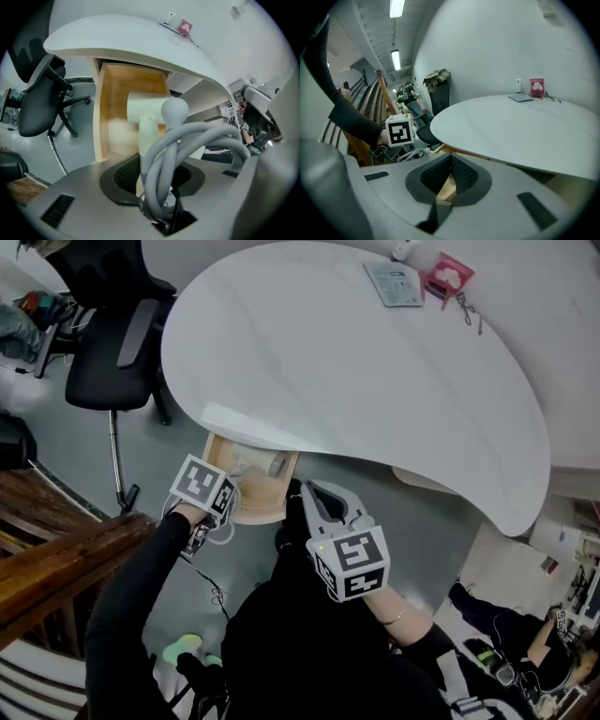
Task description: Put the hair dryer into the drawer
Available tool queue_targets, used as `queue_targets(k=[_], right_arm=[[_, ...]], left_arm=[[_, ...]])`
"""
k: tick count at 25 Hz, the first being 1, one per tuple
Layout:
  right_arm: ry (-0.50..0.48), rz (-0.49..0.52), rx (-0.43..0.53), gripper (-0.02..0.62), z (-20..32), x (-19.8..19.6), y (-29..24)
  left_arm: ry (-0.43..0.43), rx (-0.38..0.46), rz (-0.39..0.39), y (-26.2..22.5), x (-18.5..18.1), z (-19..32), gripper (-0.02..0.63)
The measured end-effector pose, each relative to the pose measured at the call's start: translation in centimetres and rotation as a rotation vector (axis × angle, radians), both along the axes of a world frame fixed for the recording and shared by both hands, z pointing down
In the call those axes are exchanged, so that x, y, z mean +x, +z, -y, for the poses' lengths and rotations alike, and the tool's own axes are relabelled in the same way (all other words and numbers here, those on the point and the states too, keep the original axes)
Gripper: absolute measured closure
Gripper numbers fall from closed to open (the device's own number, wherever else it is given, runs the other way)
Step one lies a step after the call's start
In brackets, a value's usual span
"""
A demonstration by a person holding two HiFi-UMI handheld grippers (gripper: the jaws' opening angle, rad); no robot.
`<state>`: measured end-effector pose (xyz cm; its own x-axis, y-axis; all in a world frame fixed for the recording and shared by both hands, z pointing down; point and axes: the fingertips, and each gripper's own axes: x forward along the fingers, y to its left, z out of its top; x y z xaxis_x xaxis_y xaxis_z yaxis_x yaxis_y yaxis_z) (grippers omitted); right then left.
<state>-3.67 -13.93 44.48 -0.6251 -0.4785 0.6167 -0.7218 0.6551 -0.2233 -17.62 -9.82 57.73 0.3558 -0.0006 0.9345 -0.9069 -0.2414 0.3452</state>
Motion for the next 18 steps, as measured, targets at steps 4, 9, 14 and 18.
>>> queue_targets(k=[4,9,14,18], right_arm=[[0.011,-0.006,-0.007,0.592,0.5,0.3,0.2],[0.019,-0.013,-0.019,0.592,0.7,0.3,0.7],[0.022,-0.023,-0.024,0.593,0.8,0.4,0.9],[0.020,-0.028,-0.038,0.592,0.7,0.1,1.4]], left_arm=[[-0.007,-0.010,0.020,0.8,0.1,1.6,0.439],[-0.056,-0.005,0.035,1.9,0.3,3.1,0.439],[-0.078,0.034,0.051,2.5,0.5,4.3,0.439],[-0.112,0.066,0.055,2.8,0.7,5.1,0.439]])
